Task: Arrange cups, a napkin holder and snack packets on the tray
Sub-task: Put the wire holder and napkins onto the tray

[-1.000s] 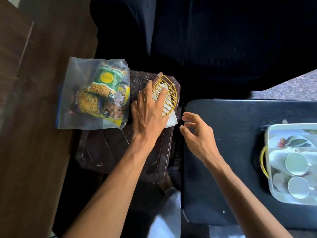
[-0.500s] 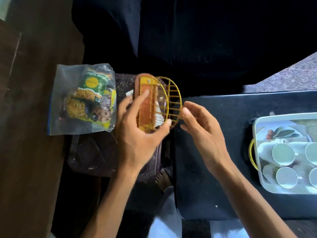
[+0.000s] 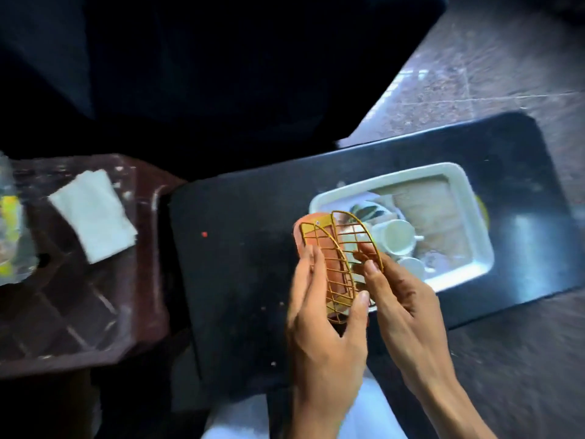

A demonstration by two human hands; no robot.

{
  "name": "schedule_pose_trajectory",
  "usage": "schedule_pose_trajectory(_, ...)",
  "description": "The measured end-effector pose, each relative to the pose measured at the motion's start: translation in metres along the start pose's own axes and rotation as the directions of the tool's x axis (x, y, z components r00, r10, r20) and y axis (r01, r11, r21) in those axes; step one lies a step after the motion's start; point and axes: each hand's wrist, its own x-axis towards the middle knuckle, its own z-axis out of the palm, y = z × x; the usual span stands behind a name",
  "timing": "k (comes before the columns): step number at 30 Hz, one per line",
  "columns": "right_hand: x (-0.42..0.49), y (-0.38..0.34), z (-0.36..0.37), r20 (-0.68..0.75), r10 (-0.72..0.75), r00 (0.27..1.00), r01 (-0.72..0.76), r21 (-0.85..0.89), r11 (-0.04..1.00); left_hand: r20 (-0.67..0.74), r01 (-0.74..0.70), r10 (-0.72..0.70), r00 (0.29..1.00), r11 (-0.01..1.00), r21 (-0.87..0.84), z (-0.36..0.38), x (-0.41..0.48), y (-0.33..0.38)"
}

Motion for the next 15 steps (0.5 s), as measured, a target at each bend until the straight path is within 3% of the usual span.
schedule_pose_trajectory(4,0.013,0.006,-0.08,-0.123,-0.007,0.992,0.001,-0.048,0.999,0.165,0.129,-0.093,0.982,0.966,-0.225,0.078,-0.007,0.034)
schedule_pose_trajectory(8,0.042,0.018,-0.143,-0.189,-0.005,0.982,-0.014,-0.102,0.995,0.347,0.352,-0.203,0.916,0.822,-0.448,0.138,0.014,0.053)
schedule_pose_trajectory(11,0.07,0.029,-0.172,-0.196,0.059,0.979,-0.085,-0.125,0.989,0.404,0.417,-0.227,0.886,0.769,-0.484,0.175,0.035,0.051)
schedule_pose_trajectory(15,0.106,0.044,-0.189,-0.196,0.185,0.963,-0.202,-0.072,0.977,0.408,0.46,-0.289,0.866,0.781,-0.423,0.212,0.061,0.04)
